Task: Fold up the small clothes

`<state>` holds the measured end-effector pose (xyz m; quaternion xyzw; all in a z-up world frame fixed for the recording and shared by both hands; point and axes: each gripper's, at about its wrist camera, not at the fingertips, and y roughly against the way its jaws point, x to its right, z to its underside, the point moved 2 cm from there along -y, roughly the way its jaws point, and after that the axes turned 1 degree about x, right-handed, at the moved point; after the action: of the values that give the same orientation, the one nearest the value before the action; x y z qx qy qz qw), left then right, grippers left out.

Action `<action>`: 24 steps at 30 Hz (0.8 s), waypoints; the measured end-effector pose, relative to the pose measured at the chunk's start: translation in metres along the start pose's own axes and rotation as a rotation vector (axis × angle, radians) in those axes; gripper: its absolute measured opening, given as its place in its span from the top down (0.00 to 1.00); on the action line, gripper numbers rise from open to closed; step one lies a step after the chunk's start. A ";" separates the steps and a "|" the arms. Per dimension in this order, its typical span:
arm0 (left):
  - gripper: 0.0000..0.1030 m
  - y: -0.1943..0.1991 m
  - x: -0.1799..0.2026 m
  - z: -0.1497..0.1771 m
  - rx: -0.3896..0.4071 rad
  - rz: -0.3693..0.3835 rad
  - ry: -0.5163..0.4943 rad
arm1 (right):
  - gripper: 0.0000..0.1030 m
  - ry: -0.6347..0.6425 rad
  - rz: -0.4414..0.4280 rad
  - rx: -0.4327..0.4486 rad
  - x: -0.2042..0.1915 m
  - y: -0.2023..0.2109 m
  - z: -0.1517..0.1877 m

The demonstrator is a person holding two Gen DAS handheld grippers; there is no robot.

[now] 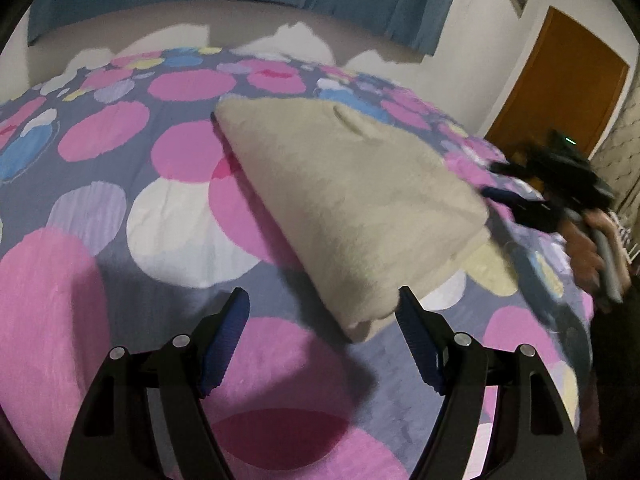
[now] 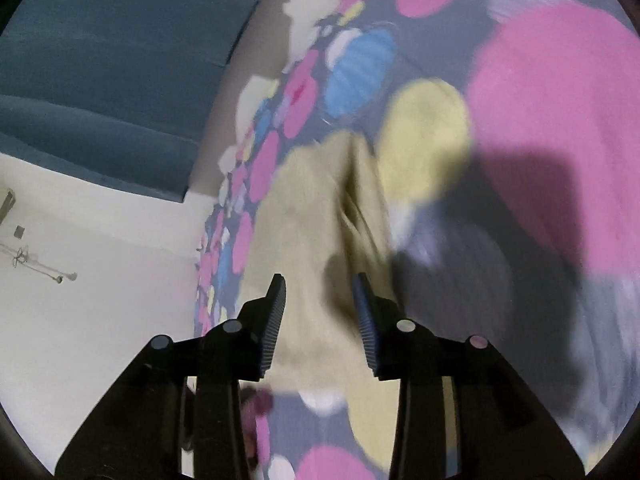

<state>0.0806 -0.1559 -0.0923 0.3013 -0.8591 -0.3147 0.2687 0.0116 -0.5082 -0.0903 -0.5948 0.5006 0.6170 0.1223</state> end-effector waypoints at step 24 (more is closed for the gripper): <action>0.28 -0.007 -0.012 0.005 -0.053 -0.045 0.056 | 0.95 -0.008 -0.029 0.057 -0.005 -0.012 0.043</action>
<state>0.0875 -0.1500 -0.1037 0.3219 -0.8358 -0.3346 0.2932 -0.0042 -0.4671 -0.1009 -0.5959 0.5087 0.6031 0.1501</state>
